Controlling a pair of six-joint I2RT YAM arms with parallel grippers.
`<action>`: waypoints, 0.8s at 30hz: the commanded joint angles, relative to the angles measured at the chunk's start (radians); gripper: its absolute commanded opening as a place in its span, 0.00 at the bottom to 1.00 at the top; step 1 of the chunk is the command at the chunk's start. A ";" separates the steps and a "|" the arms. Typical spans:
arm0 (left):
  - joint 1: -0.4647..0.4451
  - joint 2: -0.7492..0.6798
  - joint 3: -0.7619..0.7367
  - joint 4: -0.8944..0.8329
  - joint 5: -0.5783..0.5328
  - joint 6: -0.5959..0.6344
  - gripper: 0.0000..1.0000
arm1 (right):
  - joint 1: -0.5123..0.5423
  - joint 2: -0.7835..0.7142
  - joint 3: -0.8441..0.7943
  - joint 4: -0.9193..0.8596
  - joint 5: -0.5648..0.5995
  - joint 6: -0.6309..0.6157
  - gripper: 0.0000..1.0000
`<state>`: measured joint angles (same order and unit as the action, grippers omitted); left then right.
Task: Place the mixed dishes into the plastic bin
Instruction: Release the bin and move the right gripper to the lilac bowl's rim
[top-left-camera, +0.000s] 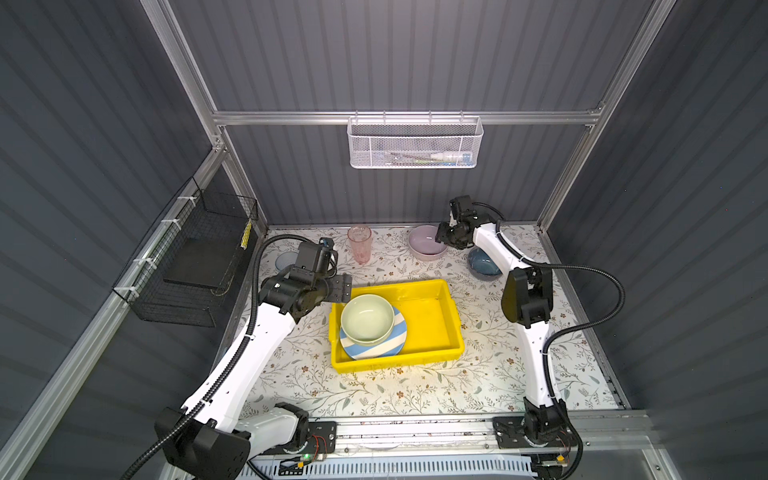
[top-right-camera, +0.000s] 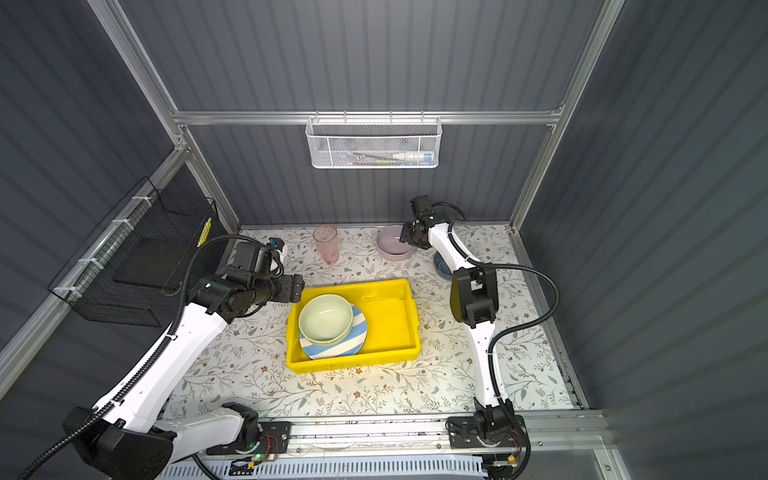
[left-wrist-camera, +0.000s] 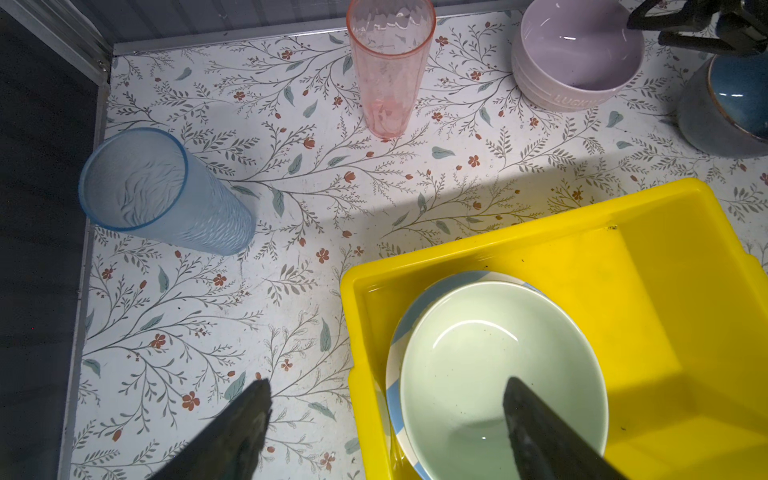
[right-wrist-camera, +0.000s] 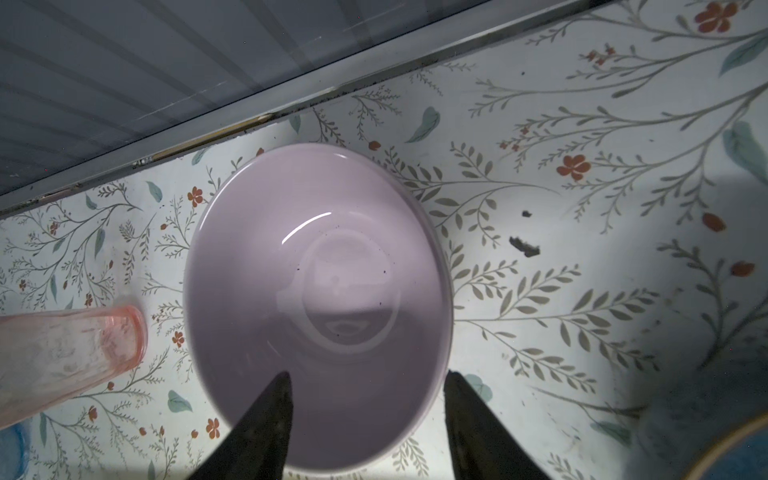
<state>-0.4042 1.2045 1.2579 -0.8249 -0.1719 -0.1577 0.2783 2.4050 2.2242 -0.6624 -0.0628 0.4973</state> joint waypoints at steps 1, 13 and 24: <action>0.005 -0.016 0.030 -0.033 0.009 0.039 0.89 | -0.005 0.019 0.023 -0.011 0.030 0.025 0.58; 0.005 -0.011 -0.002 -0.019 0.006 0.024 0.89 | -0.007 0.069 0.020 0.026 0.016 0.034 0.49; 0.005 -0.029 -0.003 -0.019 0.001 0.005 0.89 | -0.017 0.090 0.011 0.041 -0.005 0.023 0.41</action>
<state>-0.4042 1.1969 1.2575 -0.8360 -0.1753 -0.1387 0.2661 2.4931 2.2276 -0.6281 -0.0555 0.5232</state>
